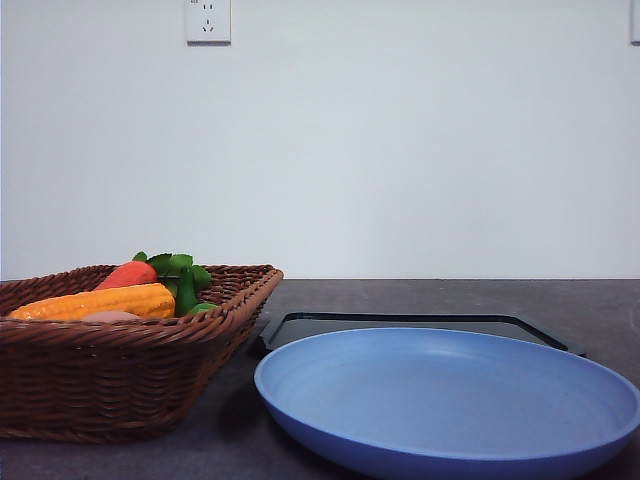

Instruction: Transfer egg from basket to plate and serve

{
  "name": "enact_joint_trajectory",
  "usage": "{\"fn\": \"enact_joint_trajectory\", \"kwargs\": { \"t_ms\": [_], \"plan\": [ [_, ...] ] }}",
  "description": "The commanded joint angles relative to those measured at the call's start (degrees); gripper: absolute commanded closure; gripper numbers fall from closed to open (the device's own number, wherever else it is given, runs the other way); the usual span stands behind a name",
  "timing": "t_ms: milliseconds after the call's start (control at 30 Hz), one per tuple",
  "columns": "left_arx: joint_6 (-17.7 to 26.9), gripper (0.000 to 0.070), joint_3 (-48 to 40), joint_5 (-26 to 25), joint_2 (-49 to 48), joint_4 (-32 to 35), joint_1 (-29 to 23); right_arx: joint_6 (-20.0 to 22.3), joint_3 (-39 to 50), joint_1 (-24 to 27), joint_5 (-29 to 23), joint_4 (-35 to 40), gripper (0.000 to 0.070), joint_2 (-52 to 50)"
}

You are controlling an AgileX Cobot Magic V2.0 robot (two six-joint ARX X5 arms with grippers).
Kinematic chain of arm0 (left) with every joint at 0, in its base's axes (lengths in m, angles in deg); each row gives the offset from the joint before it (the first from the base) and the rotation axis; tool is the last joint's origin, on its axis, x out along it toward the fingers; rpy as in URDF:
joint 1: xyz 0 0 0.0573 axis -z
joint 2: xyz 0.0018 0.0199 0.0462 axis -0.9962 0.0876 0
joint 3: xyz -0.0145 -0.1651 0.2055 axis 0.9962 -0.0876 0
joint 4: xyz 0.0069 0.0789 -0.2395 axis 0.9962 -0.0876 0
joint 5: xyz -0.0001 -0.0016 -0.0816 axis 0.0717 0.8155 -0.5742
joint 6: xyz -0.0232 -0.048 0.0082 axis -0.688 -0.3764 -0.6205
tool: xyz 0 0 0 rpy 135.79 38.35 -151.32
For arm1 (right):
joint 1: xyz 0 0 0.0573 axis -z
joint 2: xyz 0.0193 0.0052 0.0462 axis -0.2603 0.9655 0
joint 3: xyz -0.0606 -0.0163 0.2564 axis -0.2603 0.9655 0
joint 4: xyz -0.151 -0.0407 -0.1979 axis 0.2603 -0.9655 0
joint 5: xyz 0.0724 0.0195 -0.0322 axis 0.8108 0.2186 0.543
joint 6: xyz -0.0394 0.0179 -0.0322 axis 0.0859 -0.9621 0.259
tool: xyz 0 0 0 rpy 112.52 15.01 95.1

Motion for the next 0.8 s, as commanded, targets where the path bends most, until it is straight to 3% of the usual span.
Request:
{"fn": "enact_joint_trajectory", "kwargs": {
  "t_ms": [0, 267, 467, 533, 600, 667, 767],
  "plan": [
    [2.16, 0.07, 3.11, -2.32, 3.94, -0.05, 0.16, 1.89, -2.81, -0.17, 1.26, -0.72, 0.07, 2.84],
    [11.5, 0.07, 15.83, -15.85, 21.55, -9.76, 1.01, 8.05, -14.64, -0.17, 8.84, -10.71, 0.07, 17.57],
    [16.05, 0.07, 21.6, -18.69, 30.81, -18.2, 4.83, 10.56, -17.74, -0.17, 17.92, -17.0, 0.0697, 26.41],
    [16.22, 0.0692, 21.89, -18.78, 32.6, -18.56, 6.28, 10.62, -17.73, -0.2, 19.64, -18.61, 0.0637, 28.87],
    [16.22, 0.0632, 21.89, -18.78, 33.73, -18.53, 7.61, 10.63, -17.64, -0.27, 20.57, -20.13, 0.0564, 31.25],
    [16.04, 0.0518, 21.89, -18.73, 34.55, -18.31, 8.74, 10.64, -17.51, -0.55, 20.85, -21.43, 0.0513, 33.7],
    [15.23, 0.0382, 21.89, -18.69, 35.3, -18.07, 9.69, 10.48, -16.62, -1.86, 20.77, -21.52, 0.0496, 36.8]
  ]
}}
